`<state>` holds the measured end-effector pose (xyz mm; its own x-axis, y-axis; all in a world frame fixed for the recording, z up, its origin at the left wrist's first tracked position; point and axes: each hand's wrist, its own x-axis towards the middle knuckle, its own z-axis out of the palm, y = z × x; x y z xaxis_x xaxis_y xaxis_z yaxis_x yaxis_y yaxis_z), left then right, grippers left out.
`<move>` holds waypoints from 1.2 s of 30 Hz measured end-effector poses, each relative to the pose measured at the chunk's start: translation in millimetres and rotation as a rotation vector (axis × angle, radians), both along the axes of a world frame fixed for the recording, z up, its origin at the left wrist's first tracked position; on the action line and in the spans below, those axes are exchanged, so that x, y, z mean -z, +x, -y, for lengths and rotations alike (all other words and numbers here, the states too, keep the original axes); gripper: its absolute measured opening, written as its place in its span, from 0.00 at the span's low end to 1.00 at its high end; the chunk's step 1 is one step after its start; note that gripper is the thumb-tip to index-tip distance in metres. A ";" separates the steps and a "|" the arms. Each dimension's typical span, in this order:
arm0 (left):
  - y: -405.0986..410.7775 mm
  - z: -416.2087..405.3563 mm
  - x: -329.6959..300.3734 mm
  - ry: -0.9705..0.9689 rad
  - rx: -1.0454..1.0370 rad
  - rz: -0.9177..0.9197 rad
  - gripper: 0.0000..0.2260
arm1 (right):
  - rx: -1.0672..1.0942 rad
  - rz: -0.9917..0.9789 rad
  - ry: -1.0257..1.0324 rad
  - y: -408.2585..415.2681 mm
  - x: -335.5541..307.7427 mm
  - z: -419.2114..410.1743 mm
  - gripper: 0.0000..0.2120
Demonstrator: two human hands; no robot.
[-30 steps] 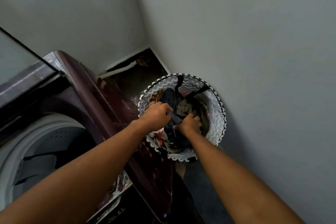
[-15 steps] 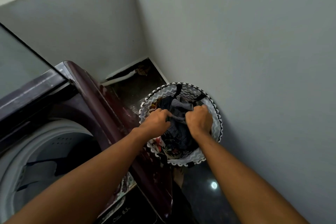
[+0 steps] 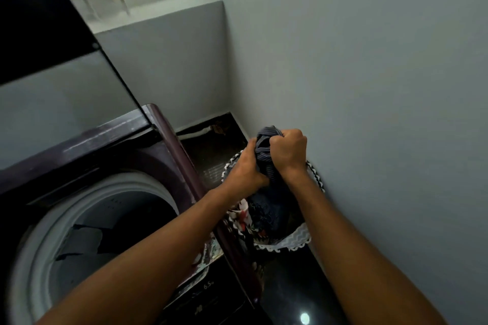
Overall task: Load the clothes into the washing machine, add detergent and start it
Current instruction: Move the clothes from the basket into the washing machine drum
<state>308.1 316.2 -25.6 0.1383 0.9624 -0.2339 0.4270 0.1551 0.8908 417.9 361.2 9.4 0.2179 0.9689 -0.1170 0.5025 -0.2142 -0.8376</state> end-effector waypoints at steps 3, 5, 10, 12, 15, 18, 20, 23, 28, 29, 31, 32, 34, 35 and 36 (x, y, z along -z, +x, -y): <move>-16.0 6.4 -32.0 0.062 -0.125 0.023 0.32 | -0.006 -0.215 -0.008 -19.3 -31.3 0.2 0.15; -35.4 12.6 -53.0 0.104 -0.184 0.023 0.28 | -0.036 -0.395 -0.006 -39.2 -50.0 2.7 0.13; -96.1 41.1 -97.7 0.182 -0.314 -0.033 0.25 | -0.175 -0.620 0.021 -102.0 -94.9 21.9 0.15; -119.5 55.6 -108.6 0.202 -0.370 -0.048 0.26 | -0.221 -0.689 0.014 -126.9 -104.8 32.8 0.14; -154.9 82.3 -120.2 0.218 -0.448 -0.072 0.28 | -0.323 -0.780 -0.050 -166.0 -112.8 53.5 0.03; -185.3 105.2 -124.1 0.217 -0.513 -0.094 0.30 | -0.402 -0.834 -0.173 -197.8 -109.7 65.0 0.10; -208.0 123.4 -124.9 0.217 -0.580 -0.122 0.30 | -0.477 -0.833 -0.258 -222.3 -102.7 75.2 0.15; -238.0 150.2 -116.8 0.141 -0.649 -0.247 0.29 | -0.568 -0.707 -0.303 -253.8 -82.1 90.5 0.15; -263.1 177.2 -76.5 -0.107 -0.610 -0.415 0.18 | -0.667 -0.475 -0.369 -275.5 -34.0 114.8 0.06; -264.7 179.5 -68.3 -0.141 -0.593 -0.430 0.18 | -0.674 -0.444 -0.370 -275.9 -24.1 117.8 0.03; -264.3 183.0 -55.0 -0.166 -0.570 -0.450 0.19 | -0.674 -0.350 -0.376 -273.1 -9.7 123.1 0.03; -263.3 184.2 -49.1 -0.167 -0.568 -0.452 0.21 | -0.673 -0.289 -0.379 -270.7 -3.3 124.9 0.03; -261.0 184.9 -39.1 -0.189 -0.557 -0.446 0.23 | -0.690 -0.164 -0.378 -264.8 8.8 125.7 0.05; -259.7 184.7 -34.2 -0.217 -0.533 -0.450 0.24 | -0.705 -0.110 -0.381 -261.1 14.5 125.6 0.06; -259.0 184.2 -29.5 -0.256 -0.495 -0.463 0.26 | -0.722 -0.063 -0.397 -257.7 18.2 125.9 0.06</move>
